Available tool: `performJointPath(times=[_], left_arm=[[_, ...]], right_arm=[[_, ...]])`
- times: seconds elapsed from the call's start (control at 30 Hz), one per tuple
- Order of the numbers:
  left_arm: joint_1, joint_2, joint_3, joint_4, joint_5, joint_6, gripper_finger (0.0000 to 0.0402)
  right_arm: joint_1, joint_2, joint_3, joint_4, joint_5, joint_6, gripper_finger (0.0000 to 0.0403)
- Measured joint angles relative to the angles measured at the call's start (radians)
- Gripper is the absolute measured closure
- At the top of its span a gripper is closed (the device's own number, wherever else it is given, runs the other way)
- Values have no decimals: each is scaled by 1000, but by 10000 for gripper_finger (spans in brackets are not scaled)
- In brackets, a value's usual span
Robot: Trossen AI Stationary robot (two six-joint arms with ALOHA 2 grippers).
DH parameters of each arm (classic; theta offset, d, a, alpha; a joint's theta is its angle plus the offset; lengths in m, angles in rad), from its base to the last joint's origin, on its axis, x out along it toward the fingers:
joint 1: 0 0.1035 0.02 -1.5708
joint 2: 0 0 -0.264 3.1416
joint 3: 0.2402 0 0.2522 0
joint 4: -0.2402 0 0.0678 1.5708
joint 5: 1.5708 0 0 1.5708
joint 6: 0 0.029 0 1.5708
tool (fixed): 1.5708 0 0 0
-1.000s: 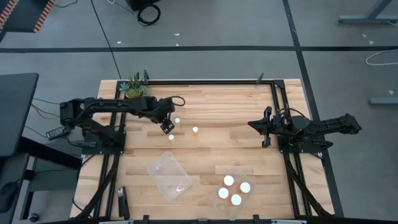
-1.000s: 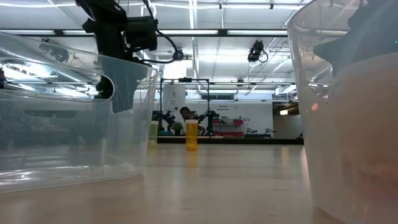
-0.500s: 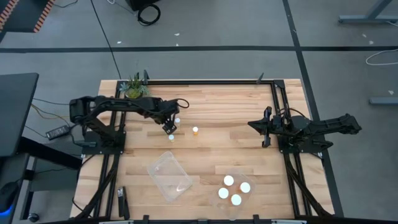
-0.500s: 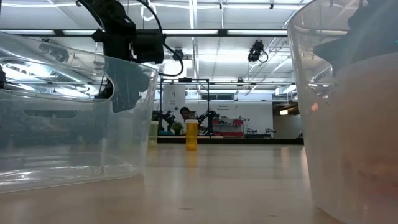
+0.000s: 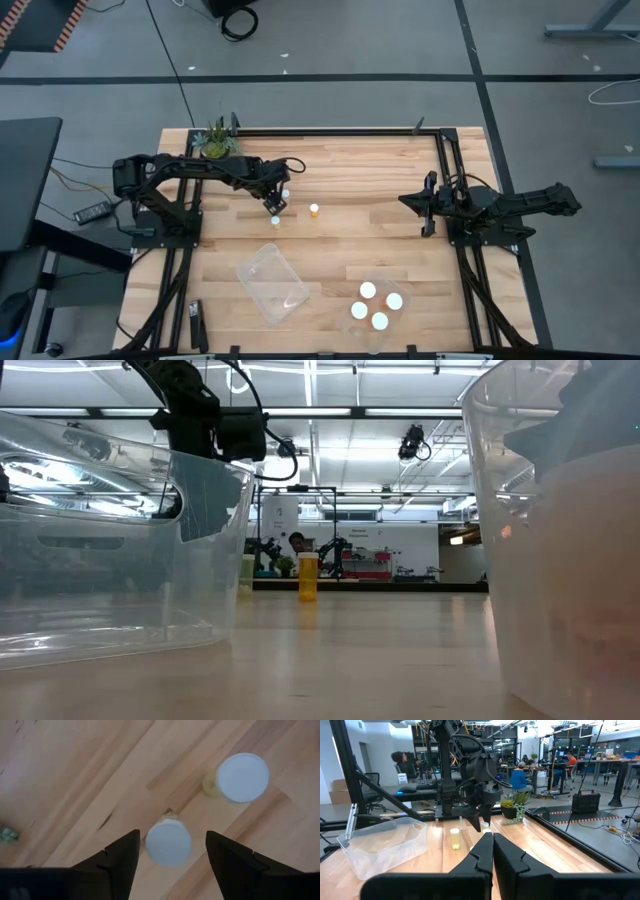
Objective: Pick and place medicine bottles into bin by pill shape (circle, oval)
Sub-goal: Put the small yellow pill bottle into the left transparent bin
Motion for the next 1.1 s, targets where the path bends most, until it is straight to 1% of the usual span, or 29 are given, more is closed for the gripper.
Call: performJointPath(times=[0.53, 0.67, 0.83, 0.9, 1.1], left_arm=[[0, 0, 0, -2, 0, 1, 265], [0, 0, 10, -22, 0, 10, 280], [0, 1, 81, -101, 0, 22, 270], [0, 1, 126, -160, 0, 27, 266], [-8, 1, 276, -243, 0, 45, 271]], right_arm=[[0, 0, 0, 0, 0, 0, 383], [0, 0, 0, 0, 0, 0, 383], [0, 0, 0, 0, 0, 0, 383], [0, 0, 0, 0, 0, 0, 383], [0, 0, 0, 0, 0, 0, 383]])
